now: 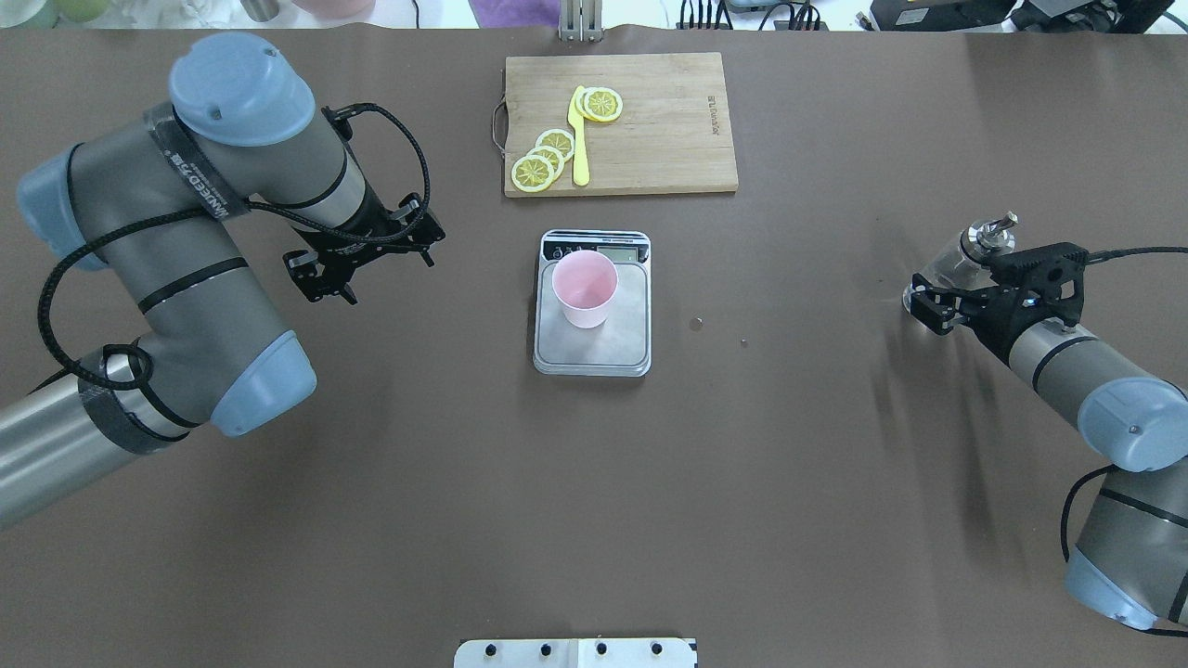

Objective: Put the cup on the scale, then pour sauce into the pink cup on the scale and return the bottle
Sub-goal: 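Close the right gripper around the sauce bottle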

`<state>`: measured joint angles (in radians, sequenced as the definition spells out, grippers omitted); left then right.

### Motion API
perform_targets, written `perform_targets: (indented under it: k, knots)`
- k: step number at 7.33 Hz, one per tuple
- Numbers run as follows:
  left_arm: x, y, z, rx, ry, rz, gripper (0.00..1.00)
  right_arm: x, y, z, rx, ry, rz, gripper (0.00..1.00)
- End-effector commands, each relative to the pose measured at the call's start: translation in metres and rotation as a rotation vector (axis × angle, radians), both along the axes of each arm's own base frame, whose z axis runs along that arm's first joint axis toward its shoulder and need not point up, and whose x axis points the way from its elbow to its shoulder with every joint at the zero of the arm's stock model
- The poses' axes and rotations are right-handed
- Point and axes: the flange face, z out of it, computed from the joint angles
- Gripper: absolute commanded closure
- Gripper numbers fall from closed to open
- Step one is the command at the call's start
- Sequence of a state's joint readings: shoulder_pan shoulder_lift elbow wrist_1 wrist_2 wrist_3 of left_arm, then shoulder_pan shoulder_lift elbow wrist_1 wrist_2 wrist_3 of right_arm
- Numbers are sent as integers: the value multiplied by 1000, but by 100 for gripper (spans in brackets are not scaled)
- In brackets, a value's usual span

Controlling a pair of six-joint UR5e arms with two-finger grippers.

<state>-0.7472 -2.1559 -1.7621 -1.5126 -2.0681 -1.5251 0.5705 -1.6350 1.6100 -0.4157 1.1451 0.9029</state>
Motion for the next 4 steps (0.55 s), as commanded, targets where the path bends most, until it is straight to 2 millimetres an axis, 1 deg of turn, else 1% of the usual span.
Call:
perform_targets:
  k: [1, 4]
  knots:
    - [0, 0, 0, -1, 0, 1, 1, -4, -3, -1, 1, -4, -2, 7]
    - [1, -1, 1, -2, -2, 2, 1, -3, -6, -1, -1, -3, 3, 7]
